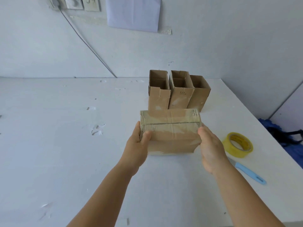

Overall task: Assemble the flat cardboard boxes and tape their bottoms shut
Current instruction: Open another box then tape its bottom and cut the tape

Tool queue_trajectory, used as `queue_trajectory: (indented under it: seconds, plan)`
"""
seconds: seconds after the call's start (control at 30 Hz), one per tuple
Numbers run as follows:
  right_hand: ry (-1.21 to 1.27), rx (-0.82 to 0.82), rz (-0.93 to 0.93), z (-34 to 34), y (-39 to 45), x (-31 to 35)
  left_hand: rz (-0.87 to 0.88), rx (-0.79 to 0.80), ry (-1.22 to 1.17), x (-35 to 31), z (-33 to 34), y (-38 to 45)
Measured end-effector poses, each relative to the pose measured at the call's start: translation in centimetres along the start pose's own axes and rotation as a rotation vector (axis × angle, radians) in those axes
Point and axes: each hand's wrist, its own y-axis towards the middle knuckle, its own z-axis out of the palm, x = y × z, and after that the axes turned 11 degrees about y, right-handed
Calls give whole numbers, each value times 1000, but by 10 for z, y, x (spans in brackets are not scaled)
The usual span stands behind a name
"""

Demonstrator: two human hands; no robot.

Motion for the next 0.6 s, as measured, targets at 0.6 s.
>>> queue_trajectory:
  seconds: [0.6]
  plan:
    - [625, 388, 203, 103, 14, 1, -111, -349, 13, 16, -109, 1]
